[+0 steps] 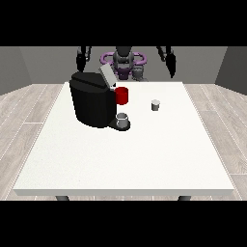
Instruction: Insert the coffee pod into the coffee machine and close the lid
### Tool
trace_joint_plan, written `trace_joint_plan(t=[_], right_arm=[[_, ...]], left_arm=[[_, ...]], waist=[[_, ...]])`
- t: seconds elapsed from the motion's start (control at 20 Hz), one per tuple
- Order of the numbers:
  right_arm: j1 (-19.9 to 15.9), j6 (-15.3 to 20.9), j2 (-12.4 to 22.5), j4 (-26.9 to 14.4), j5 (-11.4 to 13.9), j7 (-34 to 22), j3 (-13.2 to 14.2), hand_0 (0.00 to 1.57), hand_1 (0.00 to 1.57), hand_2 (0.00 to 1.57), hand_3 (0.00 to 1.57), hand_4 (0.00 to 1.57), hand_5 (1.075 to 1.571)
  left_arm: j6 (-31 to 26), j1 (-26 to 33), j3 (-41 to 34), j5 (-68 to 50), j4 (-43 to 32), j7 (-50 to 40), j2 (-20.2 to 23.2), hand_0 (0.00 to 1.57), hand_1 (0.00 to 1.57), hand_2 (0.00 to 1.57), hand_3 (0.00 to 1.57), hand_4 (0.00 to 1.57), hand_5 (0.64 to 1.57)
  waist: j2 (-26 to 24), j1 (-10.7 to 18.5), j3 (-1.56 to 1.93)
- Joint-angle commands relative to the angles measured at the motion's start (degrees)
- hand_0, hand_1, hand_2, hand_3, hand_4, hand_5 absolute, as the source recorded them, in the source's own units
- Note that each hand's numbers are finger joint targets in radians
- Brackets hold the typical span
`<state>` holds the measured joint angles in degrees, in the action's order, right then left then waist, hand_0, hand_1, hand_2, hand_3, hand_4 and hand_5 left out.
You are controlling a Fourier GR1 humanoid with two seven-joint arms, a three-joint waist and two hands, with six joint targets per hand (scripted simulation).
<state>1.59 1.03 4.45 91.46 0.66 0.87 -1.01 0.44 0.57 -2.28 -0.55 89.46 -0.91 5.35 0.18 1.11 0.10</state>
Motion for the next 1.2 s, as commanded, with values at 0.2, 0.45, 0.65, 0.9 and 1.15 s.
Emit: trace_joint_plan(t=[0.2,0.45,0.65,0.9,1.15], right_arm=[[-1.1,0.6,-1.4,-2.9,0.5,-0.5,-0.3,0.0,0.0,0.0,0.0,0.0,1.571],[-3.1,7.4,0.7,-4.9,6.2,1.4,3.6,0.0,0.0,0.0,0.0,0.0,1.571],[-1.1,9.5,-1.8,-2.9,9.9,1.3,-0.6,0.0,0.0,0.0,0.0,0.0,1.571],[-4.1,7.8,-2.1,-3.6,9.8,0.0,-2.1,0.0,0.0,0.0,0.0,0.0,1.571],[-8.4,6.4,-2.2,-4.6,7.0,0.5,-0.4,0.0,0.0,0.0,0.0,0.0,1.571]], left_arm=[[-7.5,-2.2,0.8,3.4,-0.5,5.0,7.9,0.0,0.0,0.0,0.0,0.0,1.571],[-8.0,-3.0,6.5,10.6,2.4,6.3,9.3,0.0,0.0,0.0,0.0,0.0,1.571],[-9.7,-4.2,3.2,11.9,-4.9,10.6,12.3,0.0,0.0,0.0,0.0,0.0,1.571],[-10.8,-12.5,2.0,15.3,-9.6,5.0,15.5,0.0,0.0,0.0,0.0,0.0,1.571],[-12.6,-19.6,0.4,17.2,-16.0,3.2,18.5,0.0,0.0,0.0,0.0,0.0,1.571]], waist=[[0.2,-0.9,-0.11],[-0.1,-1.2,-0.09],[0.8,-3.7,-0.12],[4.0,-7.0,-0.11],[8.5,-8.9,-0.1]])
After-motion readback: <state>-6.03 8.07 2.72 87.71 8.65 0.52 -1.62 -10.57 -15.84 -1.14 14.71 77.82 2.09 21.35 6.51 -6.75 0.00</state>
